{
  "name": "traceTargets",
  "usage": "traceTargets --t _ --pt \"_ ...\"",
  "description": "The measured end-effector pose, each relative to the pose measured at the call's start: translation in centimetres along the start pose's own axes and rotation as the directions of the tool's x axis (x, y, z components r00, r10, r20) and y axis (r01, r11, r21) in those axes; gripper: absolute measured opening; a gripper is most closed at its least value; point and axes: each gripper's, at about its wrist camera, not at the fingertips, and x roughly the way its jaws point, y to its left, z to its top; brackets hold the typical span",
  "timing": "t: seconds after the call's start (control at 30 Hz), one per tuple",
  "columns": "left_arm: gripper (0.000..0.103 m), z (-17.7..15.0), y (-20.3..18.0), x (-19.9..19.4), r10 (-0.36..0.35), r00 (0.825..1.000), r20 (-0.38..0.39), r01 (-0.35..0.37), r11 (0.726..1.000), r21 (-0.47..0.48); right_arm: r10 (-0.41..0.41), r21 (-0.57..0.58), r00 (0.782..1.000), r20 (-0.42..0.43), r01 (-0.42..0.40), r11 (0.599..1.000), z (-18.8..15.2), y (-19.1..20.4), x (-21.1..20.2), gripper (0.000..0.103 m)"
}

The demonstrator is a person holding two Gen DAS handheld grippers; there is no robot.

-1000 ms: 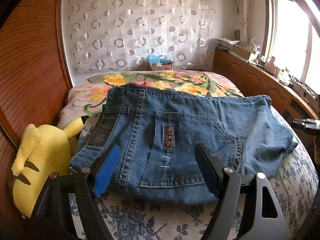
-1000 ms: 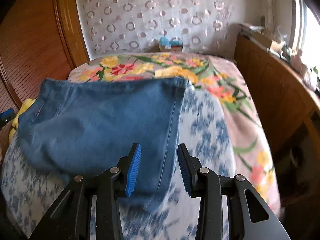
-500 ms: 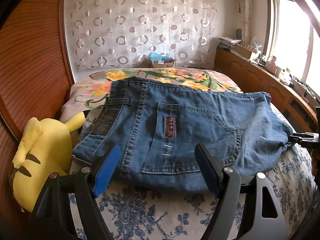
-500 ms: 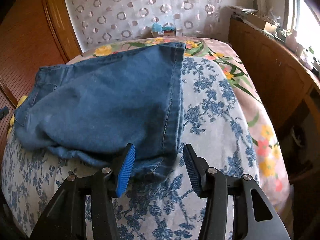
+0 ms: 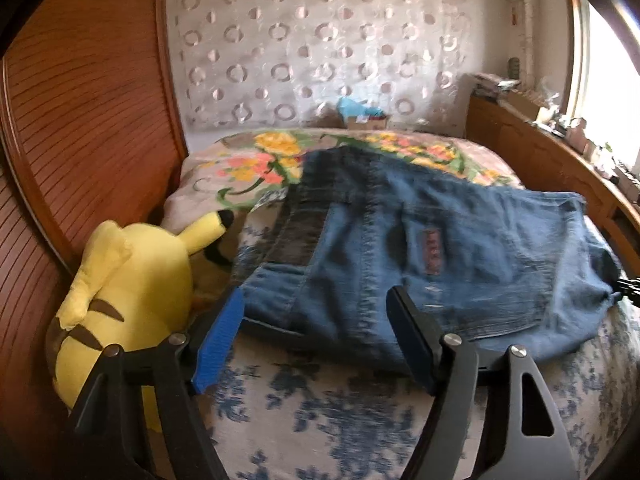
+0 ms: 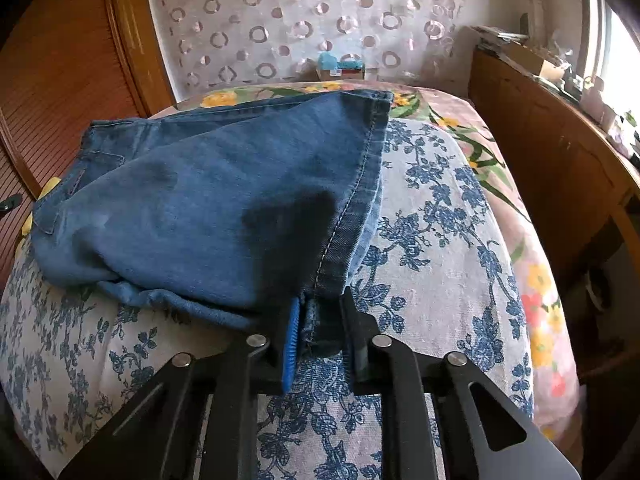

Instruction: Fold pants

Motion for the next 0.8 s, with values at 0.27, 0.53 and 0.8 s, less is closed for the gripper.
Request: traceTargets --t 0.27,0.53,0.8 --pt "0.067 -1.1 2.3 4.0 -0.005 0.992 -0.124 -0.006 0.996 -0.089 0.010 -0.002 1.000 0.005 -0.010 1.000 -0.3 -0.2 0.1 0.017" --pt "0.052 -0.6 2.4 4.8 -0.027 0.988 -0.154 0.009 0.993 -0.114 0.011 -0.002 1.000 0.003 -0.011 1.000 0.0 0.1 -0.1 0.017" --pt "0.011 -0.2 1.7 5.0 -0.001 0.990 -0.143 -0.014 0.995 -0.103 0.012 -0.008 1.000 0.020 -0.012 1.000 0.1 0.3 -0.3 0.015"
